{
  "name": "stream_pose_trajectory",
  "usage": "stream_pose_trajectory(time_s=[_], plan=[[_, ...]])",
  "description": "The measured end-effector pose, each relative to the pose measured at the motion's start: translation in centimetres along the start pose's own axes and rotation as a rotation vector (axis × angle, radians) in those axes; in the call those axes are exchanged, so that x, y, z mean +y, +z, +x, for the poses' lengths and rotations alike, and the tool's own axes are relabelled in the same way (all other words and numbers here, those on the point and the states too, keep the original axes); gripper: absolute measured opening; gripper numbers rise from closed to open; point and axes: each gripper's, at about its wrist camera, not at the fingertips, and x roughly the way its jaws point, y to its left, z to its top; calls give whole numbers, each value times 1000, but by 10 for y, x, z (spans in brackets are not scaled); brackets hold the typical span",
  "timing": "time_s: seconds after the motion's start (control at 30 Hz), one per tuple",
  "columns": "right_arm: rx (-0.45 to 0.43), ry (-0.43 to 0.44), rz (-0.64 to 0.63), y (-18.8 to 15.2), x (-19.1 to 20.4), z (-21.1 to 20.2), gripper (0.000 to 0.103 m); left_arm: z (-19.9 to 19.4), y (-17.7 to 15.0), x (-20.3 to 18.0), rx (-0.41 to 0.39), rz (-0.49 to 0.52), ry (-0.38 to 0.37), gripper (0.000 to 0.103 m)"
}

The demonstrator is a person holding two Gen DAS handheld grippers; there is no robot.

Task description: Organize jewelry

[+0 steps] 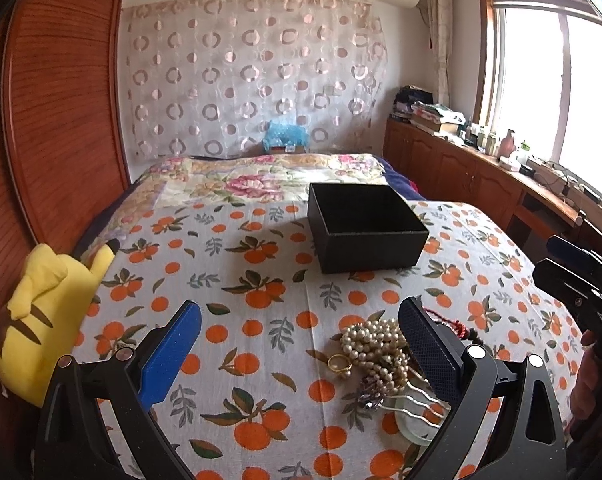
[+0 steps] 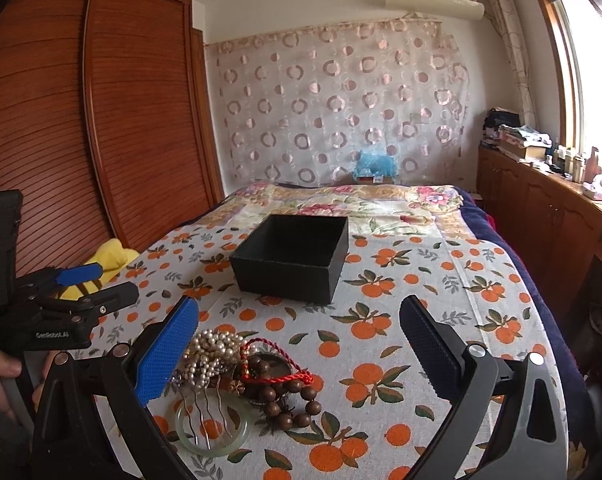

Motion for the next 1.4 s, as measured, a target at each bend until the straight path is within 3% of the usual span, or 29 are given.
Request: stream_pose_trajectory(time_s=[0.17,0.43,0.7,1.0,1.2,1.23,1.4], plan=[[48,47,-21,-6,-1,8,85,13,-7,11,35,-6,-24,95],[176,134,-72,-16,16,39,49,23,-18,16,67,0,-51,95],[294,178,-172,-30,40,73,25,31,-24,26,102,-19,-65,95],[371,153,-280,-39,52,90,8,38,-33,26,154,4,-95,95],[290,155,-241,-23,40,71,8,48,-32,24,183,11,-158,94],[279,152,-236,-20,38,68,8,50,-31,22,184,18,-160,92],[234,135,-224,-5,27,53,8,68,-25,11,233,47,-227,62]])
